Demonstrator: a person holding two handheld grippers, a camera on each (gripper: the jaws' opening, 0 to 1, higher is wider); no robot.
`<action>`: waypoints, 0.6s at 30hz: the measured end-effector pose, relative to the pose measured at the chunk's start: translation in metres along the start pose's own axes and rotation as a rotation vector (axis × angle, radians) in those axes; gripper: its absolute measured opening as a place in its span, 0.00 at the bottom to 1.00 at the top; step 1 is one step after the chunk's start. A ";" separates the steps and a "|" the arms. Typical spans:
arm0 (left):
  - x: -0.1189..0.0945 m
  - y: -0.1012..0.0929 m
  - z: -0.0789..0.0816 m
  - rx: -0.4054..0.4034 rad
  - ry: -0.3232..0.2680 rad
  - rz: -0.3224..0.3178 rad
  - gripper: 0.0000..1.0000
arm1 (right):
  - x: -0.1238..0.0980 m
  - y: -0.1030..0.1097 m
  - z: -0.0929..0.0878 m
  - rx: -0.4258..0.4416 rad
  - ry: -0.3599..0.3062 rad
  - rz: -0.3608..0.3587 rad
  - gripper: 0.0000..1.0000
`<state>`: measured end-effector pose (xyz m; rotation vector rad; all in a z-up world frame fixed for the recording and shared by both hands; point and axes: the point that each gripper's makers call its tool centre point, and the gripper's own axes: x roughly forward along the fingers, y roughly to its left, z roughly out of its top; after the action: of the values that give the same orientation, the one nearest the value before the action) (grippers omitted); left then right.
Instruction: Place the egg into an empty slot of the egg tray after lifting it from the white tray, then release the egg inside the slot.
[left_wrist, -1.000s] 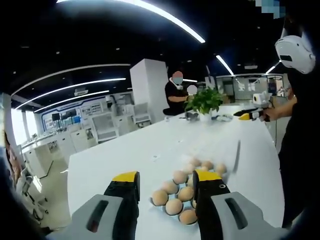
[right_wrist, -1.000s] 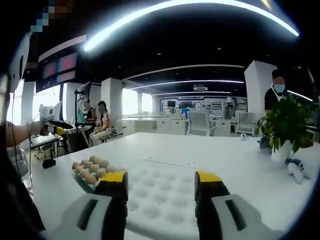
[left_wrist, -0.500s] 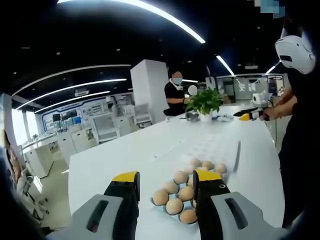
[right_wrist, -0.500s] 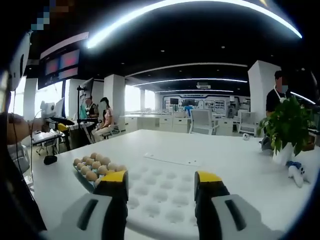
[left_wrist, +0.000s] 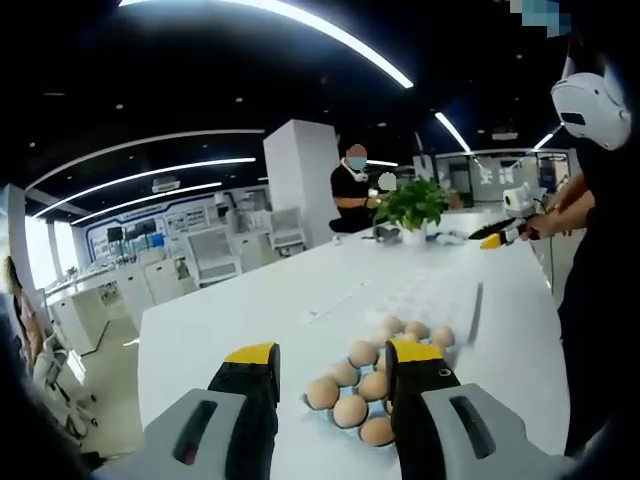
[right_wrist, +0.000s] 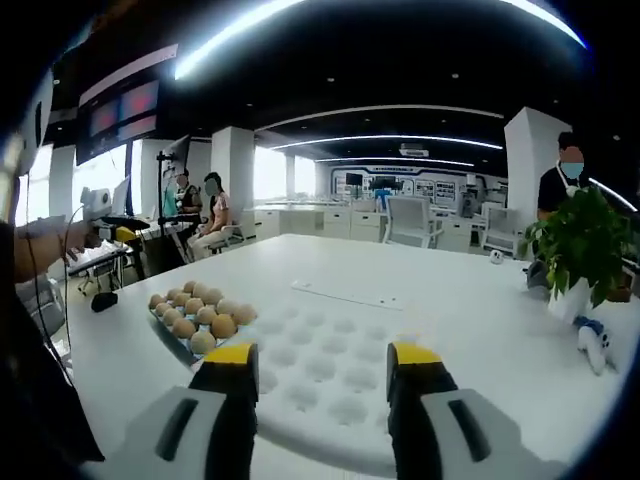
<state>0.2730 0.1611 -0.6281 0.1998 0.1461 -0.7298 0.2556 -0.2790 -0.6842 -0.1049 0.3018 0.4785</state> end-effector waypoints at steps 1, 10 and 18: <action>0.000 0.000 0.000 -0.001 0.000 -0.001 0.42 | 0.002 -0.001 -0.003 -0.034 0.015 0.006 0.51; 0.001 -0.002 -0.002 -0.004 -0.001 -0.002 0.42 | 0.009 -0.002 0.010 -0.067 0.019 0.026 0.51; 0.011 -0.013 0.006 -0.016 -0.039 -0.041 0.43 | 0.010 0.002 0.012 -0.098 0.038 0.033 0.52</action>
<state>0.2722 0.1433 -0.6264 0.1675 0.1192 -0.7726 0.2665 -0.2711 -0.6757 -0.2050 0.3177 0.5250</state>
